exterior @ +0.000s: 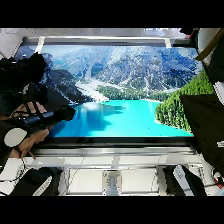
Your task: Fold the clothes and pants, and hang the long-sleeved shirts on hangers.
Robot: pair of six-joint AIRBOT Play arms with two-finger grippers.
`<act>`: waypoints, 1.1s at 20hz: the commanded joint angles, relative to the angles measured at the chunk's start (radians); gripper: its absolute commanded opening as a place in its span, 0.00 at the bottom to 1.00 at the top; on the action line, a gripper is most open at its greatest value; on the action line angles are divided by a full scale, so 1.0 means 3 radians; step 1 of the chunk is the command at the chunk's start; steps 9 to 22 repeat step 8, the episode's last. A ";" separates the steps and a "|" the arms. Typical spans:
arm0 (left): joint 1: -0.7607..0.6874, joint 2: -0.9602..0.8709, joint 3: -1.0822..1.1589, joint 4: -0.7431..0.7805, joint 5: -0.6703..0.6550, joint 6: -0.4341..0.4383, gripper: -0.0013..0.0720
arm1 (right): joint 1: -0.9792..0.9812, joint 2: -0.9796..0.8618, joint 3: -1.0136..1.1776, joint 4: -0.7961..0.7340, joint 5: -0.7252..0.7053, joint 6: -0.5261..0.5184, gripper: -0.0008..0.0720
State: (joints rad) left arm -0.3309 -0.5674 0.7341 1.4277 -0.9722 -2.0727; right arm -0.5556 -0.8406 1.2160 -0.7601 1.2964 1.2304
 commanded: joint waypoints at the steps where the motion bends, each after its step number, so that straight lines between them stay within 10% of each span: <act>1: 0.0001 -0.0003 -0.0003 0.0000 0.0001 0.0001 0.97 | 0.1263 0.0006 0.0017 -0.1180 0.0062 -0.0029 0.83; 22: 0.0001 -0.0003 -0.0003 0.0000 0.0000 0.0001 0.97 | 0.1528 -0.0013 0.0017 -0.1209 0.0390 0.0409 0.83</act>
